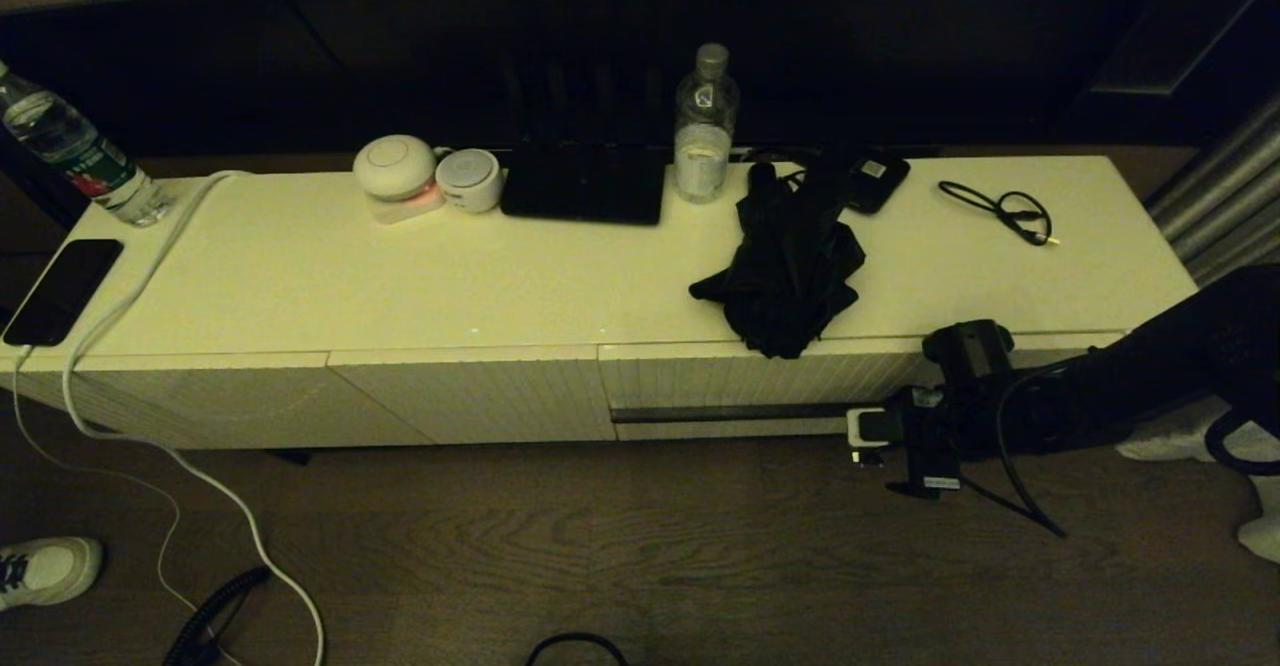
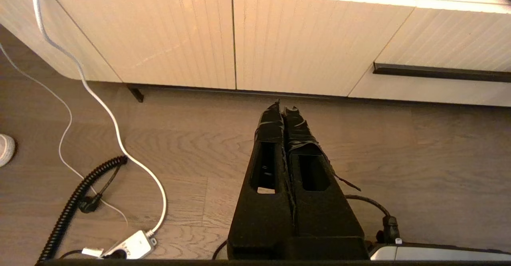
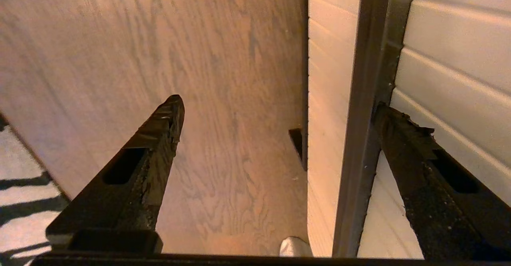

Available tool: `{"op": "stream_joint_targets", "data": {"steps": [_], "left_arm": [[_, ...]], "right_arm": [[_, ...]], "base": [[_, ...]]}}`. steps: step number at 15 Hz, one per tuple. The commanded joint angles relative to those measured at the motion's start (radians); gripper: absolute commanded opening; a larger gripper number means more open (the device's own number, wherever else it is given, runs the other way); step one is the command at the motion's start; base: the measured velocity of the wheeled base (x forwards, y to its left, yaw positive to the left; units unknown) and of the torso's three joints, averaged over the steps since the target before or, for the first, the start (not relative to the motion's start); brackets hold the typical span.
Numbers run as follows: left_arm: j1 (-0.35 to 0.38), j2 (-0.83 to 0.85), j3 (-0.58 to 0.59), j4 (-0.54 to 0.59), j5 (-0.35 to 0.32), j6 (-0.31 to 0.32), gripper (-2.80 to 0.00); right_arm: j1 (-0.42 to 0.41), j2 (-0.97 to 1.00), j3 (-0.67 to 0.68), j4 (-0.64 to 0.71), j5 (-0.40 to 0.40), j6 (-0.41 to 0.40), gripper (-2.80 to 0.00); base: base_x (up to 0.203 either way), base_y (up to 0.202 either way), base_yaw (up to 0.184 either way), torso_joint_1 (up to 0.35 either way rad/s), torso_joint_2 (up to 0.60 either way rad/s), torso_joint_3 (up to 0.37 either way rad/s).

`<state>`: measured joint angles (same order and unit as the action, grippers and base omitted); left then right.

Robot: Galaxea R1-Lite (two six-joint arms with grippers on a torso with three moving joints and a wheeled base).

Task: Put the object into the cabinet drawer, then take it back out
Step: Open the drawer

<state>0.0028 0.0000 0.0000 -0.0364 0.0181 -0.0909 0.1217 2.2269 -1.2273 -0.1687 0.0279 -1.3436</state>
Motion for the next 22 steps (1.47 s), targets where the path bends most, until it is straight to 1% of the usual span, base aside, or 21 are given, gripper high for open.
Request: {"op": "stream_joint_targets", "data": {"steps": [1,10,13,14,19,22], "left_arm": [[0.000,-0.002,0.000,0.000,0.000,-0.001,-2.80],[0.000,-0.002,0.000,0.000,0.000,-0.001,-2.80],[0.000,-0.002,0.000,0.000,0.000,-0.001,-2.80],[0.000,-0.002,0.000,0.000,0.000,-0.001,-2.80],[0.000,-0.002,0.000,0.000,0.000,-0.001,-2.80],[0.000,-0.002,0.000,0.000,0.000,-0.001,-2.80]], "right_arm": [[-0.005,0.020,-0.022,0.000,0.002,-0.008,0.00],[-0.014,0.042,-0.074,-0.002,0.018,-0.009,0.00],[-0.021,0.038,-0.073,-0.006,0.040,-0.013,0.00],[-0.023,0.034,-0.052,-0.018,0.069,-0.018,0.00],[-0.024,-0.062,0.052,-0.023,0.100,-0.040,0.00],[-0.023,-0.161,0.202,-0.022,0.103,-0.052,0.00]], "base": [[0.000,0.000,0.000,0.000,0.00,0.000],[0.000,0.000,0.000,0.000,0.00,0.000],[0.000,0.000,0.000,0.000,0.00,0.000],[0.000,0.000,0.000,0.000,0.00,0.000],[0.000,0.000,0.000,0.000,0.00,0.000],[0.000,0.000,0.000,0.000,0.00,0.000]]}}
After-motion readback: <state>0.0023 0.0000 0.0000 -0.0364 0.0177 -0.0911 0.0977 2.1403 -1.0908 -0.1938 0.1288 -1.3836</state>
